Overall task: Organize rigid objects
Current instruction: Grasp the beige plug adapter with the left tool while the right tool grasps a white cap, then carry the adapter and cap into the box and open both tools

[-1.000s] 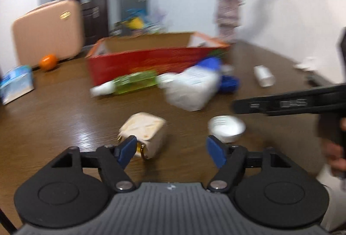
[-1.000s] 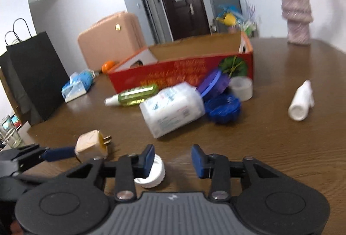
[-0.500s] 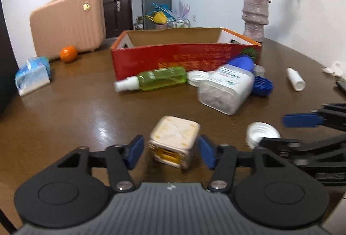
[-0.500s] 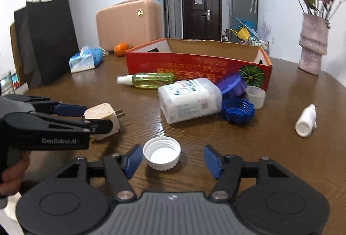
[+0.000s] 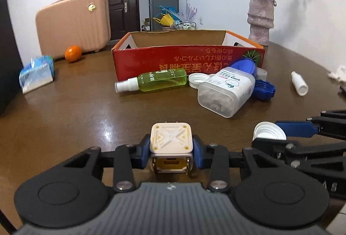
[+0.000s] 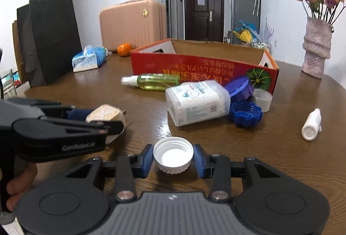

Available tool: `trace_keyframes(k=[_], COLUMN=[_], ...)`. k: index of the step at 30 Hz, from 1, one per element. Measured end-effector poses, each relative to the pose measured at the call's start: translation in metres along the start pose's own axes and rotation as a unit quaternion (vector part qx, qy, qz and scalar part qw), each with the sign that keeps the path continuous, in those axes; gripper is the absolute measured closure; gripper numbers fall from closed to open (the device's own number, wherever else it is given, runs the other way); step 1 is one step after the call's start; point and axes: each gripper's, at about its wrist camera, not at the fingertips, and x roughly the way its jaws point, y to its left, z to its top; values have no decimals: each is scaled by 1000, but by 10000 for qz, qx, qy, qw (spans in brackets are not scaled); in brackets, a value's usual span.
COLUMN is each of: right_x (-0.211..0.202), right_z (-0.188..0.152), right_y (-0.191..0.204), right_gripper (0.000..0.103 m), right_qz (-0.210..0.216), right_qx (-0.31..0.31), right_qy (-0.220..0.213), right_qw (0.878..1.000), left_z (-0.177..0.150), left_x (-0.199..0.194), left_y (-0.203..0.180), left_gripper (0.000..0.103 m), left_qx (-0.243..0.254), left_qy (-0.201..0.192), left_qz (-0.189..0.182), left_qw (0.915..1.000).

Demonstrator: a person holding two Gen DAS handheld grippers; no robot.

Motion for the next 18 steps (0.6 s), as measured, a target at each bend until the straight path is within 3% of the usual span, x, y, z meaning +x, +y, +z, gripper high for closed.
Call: trace_keyframes(k=[10,13,18], right_x=[-11,-9,11], right_z=[10,28,77], right_y=[-11,-23,-53], right_gripper=[64,64,64], right_qz=[-150,-65,-120], right_qx=[86,167,152], right_qy=[-232,-366,-581], right_qw=[9996,9992,9981], left_z=[21,46,106], left_x=[-23,-15,29], left_y=[22,35,60], left_gripper=[64,64,64], left_qx=[-188,-182,-327], left_qy=[-522,-738,-709], left_qz=[108,57,-84], left_qw=[9984,9971,9969])
